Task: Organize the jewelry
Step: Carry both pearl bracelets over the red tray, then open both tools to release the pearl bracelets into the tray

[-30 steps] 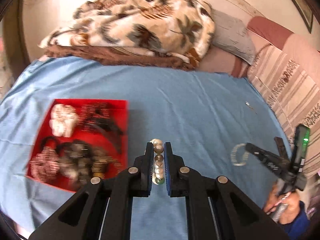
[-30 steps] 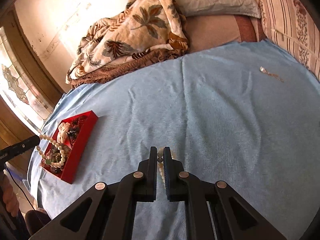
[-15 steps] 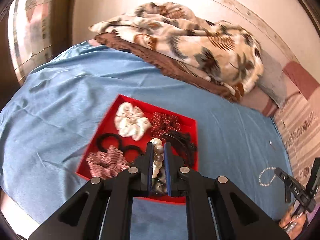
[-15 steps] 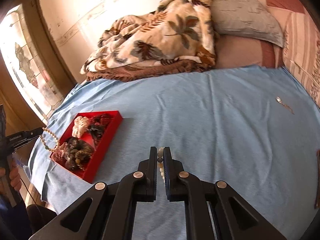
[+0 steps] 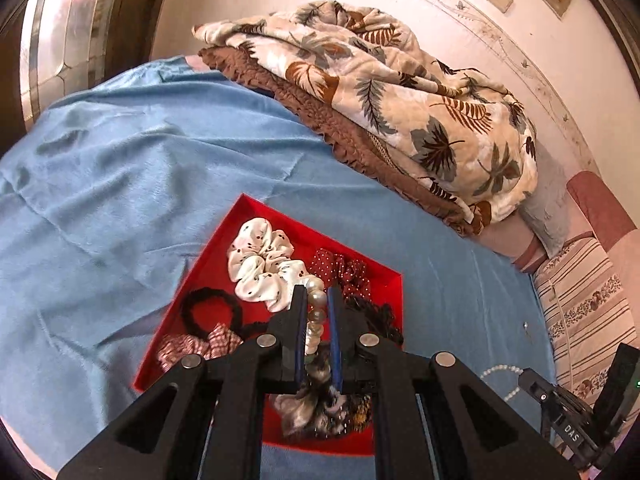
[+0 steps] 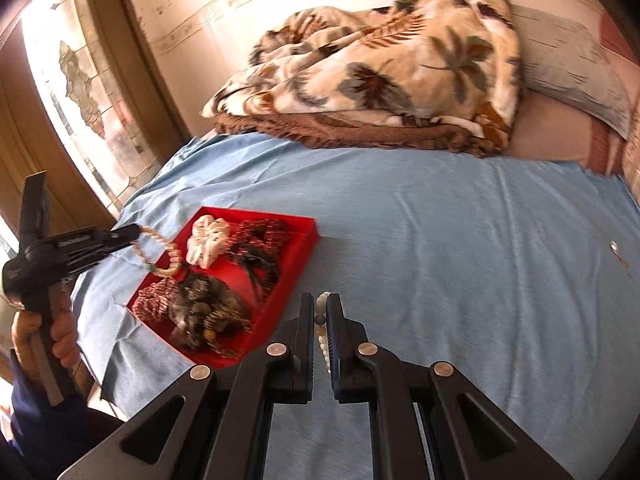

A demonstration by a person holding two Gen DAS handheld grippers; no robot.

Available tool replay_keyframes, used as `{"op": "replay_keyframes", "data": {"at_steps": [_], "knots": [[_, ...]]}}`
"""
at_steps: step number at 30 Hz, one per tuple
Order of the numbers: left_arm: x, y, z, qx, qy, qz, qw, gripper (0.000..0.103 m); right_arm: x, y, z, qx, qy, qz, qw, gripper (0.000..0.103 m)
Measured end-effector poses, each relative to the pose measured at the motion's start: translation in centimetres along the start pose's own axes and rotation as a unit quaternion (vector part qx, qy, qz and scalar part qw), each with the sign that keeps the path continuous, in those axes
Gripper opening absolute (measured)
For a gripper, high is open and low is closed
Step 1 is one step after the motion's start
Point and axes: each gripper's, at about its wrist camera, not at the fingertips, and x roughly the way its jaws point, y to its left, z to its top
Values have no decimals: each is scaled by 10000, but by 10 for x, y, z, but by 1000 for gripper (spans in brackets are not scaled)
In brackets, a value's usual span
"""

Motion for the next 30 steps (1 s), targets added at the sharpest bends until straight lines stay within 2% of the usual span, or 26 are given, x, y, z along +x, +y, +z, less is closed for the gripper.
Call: {"op": "replay_keyframes", "data": {"at_steps": [10,16,19,23,26,30], "knots": [[51,22,5,-204,418,-58,9989,10,57,67,37,-375,266,359,9983,7],[61,35,7,-193,402,339,9984,10,101,102,57,-276,475,779,9954,7],[65,45,8,-337,474,384,9976,10,130,114,64,-86,647,999,9928,7],[71,53,8,-422,511,576,9961,10,168,117,59,97,981,993,9902,7],[78,55,8,-461,602,509,9958,10,186,111,53,165,1183,859,9891,7],[90,52,7,-458,726,444,9953,10,195,101,48,211,1232,623,9902,7]]}}
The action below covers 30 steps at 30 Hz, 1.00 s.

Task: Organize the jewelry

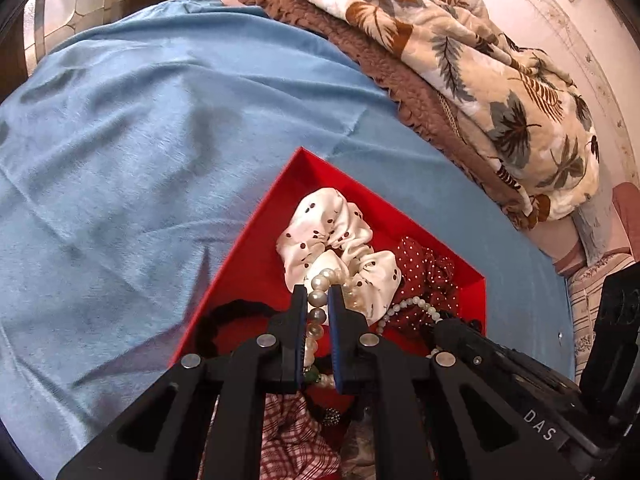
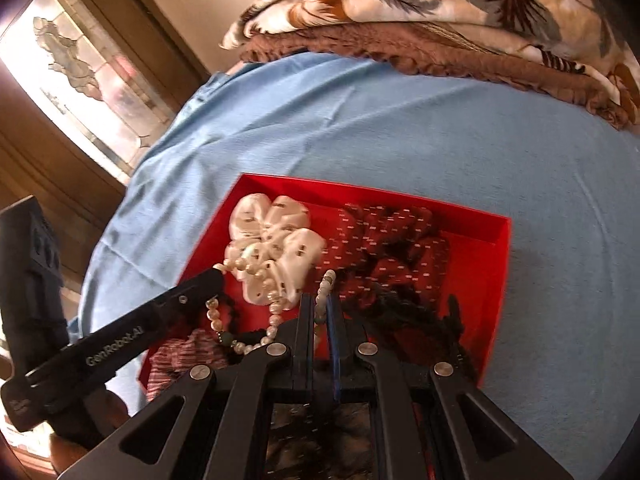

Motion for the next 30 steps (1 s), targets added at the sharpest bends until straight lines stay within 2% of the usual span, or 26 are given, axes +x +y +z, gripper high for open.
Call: {"op": "replay_keyframes", "data": {"at_steps": [4,6,8,10,13,19,22,30], "knots": [[2,-6,0,37,-41,41,10000,10,-5,-4,1,28,-47,-42,10000,8],[-2,-8,0,65,-116,65,9999,14,-9,-2,0,-35,-97,-83,9999,10],[-7,-8,-1,84,-193,11,9998,22,-14,-1,-1,-77,-151,-116,9998,27],[-13,-10,-2,133,-282,9,9995,28,-20,-3,-4,-86,-225,-154,9996,33],[-21,-16,-6,291,-393,10,9988,35,-31,-6,-10,-127,-281,-203,9993,33],[-42,-30,-15,546,-780,109,9954,51,-72,-22,-37,-274,-505,-574,9967,35],[-49,-37,-22,691,-997,315,9921,53,-95,-37,-55,-255,-643,-746,9948,43],[-66,-59,-52,1174,-1661,1001,9740,58,-132,-76,-108,-154,-676,-1209,9902,46]]}}
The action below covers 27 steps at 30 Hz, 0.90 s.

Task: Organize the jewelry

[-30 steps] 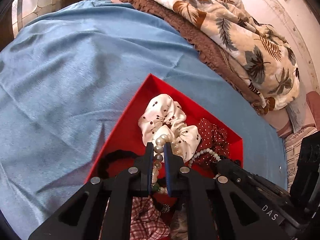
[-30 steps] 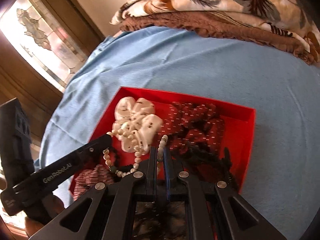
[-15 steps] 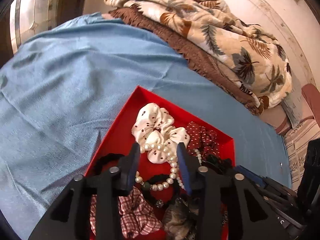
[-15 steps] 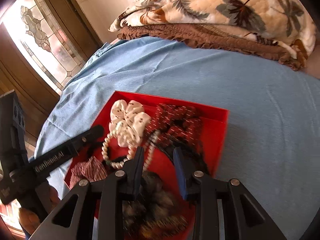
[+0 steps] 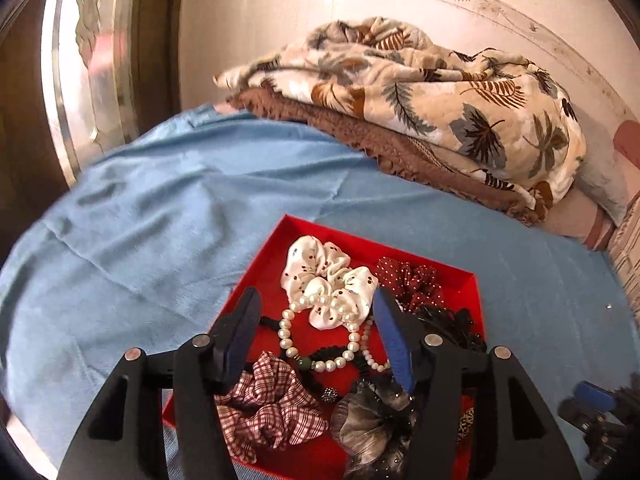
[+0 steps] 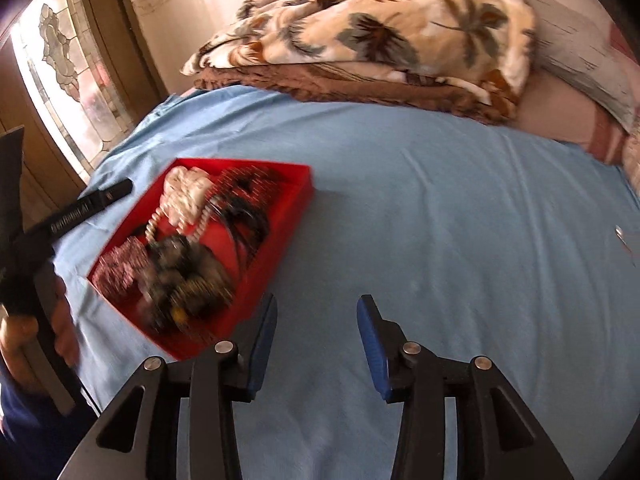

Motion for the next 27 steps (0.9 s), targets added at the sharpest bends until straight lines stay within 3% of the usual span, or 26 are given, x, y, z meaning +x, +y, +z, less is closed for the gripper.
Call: {"op": "replay_keyframes", "data": {"at_steps": [6,13,16,20,24,27], "knots": [[-16,-6,-15,-21,-259,284,9993,64,-30,-38,-40,356,-63,-240,9991,51],[-37,-14,-53,248,-334,877,9953,64,-57,-79,-71,852,-216,-521,9948,55],[-53,-15,-64,374,-536,1279,9896,66,-63,-87,-79,946,-241,-529,9938,55],[-92,-20,-70,458,-1098,1892,9747,82,-70,-82,-87,877,-314,-422,9948,58],[-142,-25,-72,359,-1645,2059,9640,101,-71,-73,-95,832,-345,-235,9957,59],[-180,-30,-72,335,-1996,1995,9588,103,-72,-66,-99,752,-378,-145,9963,60]]}}
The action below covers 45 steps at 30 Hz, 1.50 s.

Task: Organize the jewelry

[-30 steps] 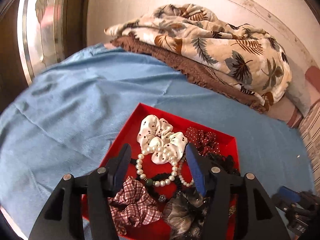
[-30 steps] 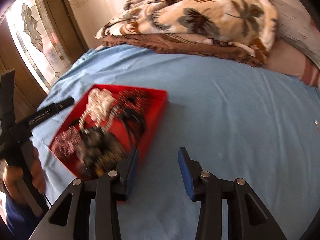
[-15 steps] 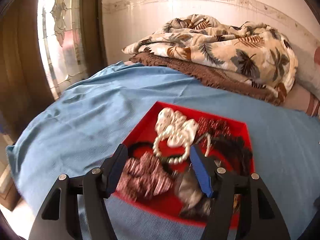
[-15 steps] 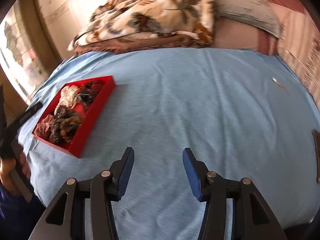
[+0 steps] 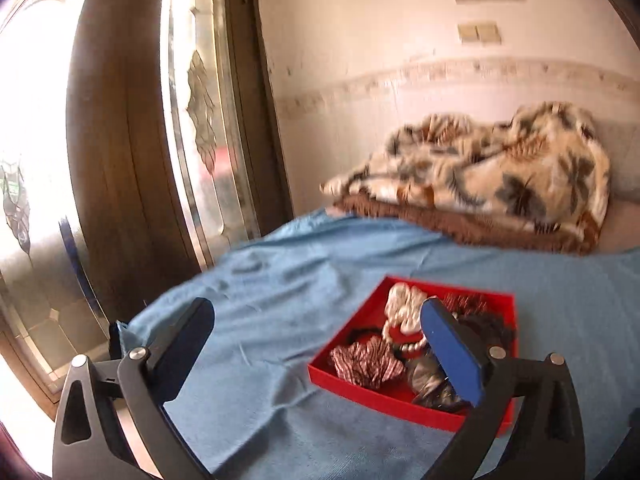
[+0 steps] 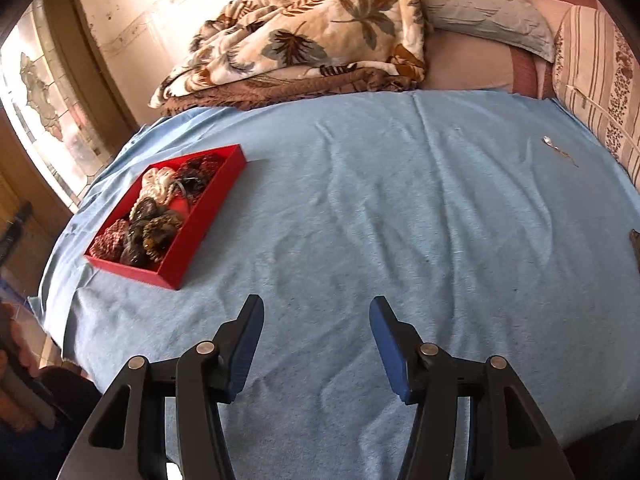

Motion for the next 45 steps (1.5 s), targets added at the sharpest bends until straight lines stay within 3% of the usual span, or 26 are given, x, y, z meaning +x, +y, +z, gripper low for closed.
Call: {"op": "replay_keyframes", "data": {"at_steps": [7,15,22,28,45], "knots": [[-48,8,22,-187,-222,-424,9987,103,-12,17,-7,-166,-195,130,9996,60],[-69,-7,16,-85,82,-717,9974,103,-36,37,-10,-529,-630,-4,9966,71],[-60,-19,0,-84,724,-1201,9901,103,-42,53,-13,-867,-767,-356,9926,75],[-49,-25,-16,-109,1196,-1205,9854,103,-43,59,-15,-950,-775,-487,9913,76],[-34,-46,-46,283,1846,-1305,9737,103,-34,58,-16,-841,-645,-644,9923,80]]}}
